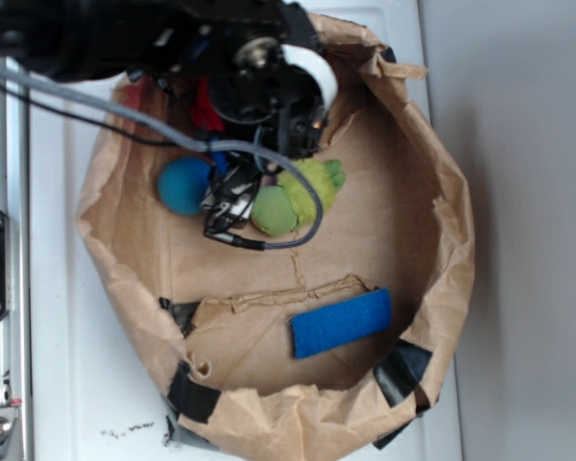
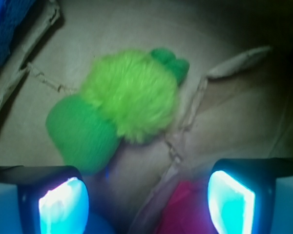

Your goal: Grab the red paper.

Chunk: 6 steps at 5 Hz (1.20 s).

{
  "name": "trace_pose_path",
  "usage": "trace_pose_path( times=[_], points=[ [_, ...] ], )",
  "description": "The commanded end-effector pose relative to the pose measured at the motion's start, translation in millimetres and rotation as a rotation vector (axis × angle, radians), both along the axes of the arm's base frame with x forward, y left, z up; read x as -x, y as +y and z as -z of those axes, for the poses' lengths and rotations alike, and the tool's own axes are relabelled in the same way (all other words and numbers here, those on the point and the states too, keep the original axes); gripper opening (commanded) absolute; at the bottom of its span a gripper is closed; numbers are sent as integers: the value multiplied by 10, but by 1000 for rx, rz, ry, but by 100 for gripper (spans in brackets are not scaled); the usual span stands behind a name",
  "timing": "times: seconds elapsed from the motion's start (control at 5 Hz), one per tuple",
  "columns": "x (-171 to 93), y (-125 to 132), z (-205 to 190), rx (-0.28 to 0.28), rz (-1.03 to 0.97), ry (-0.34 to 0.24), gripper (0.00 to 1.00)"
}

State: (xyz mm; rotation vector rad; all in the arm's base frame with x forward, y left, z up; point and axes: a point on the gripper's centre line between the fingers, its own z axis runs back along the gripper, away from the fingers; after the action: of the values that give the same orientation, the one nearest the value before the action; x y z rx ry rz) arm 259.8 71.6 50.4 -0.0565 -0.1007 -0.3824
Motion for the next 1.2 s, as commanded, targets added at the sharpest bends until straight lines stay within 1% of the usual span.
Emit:
trace_pose_path(
  times=[0.0,0.2,0.4,0.6,0.8,1.0],
  points=[
    [-36,146,-154,-16,-1,-61,100],
    [-19,191,-276,-17,-109,-48,100],
    [-5,301,-430,17,-214,-7,100],
    [111,382,-453,18,-270,-27,100],
    [196,447,-441,5,-317,-72,100],
    [204,481,-449,1,-358,-96,100]
  ],
)
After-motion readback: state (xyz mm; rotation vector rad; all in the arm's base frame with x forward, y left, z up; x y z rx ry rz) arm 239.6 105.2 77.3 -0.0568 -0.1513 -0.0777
